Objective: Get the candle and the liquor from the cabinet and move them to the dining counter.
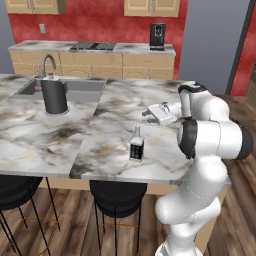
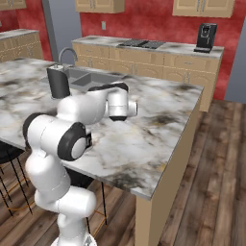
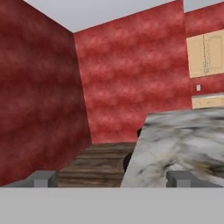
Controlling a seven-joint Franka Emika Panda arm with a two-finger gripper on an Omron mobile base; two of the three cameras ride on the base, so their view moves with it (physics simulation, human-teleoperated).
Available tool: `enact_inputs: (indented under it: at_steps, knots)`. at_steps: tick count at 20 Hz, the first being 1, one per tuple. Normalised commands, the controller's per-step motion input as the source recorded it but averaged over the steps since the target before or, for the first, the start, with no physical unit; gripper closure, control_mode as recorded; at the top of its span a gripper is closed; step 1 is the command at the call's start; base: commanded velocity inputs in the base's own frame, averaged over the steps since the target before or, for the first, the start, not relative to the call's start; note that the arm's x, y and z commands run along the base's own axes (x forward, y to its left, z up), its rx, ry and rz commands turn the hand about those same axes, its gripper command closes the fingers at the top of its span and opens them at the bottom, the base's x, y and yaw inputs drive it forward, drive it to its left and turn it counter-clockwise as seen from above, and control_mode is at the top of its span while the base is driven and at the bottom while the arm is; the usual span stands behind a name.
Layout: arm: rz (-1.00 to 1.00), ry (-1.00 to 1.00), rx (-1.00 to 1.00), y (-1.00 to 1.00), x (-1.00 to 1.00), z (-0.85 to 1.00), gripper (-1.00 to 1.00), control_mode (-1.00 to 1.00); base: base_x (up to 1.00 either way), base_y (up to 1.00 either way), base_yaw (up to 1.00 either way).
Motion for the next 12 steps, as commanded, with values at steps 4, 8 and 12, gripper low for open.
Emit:
enact_inputs:
  at_steps: [4, 8, 12]
  knots:
    - [-0.07, 0.01, 0.02, -0.1, -0.54, 0.75, -1.0, -1.0, 0.0, 0.0, 0.0]
    - [-0.1, 0.02, 0.05, 0.0, -0.73, 0.76, -1.0, -1.0, 0.0, 0.0, 0.0]
    - [-0.1, 0.06, 0.05, 0.0, -0.74, 0.72, -1.0, -1.0, 0.0, 0.0, 0.0]
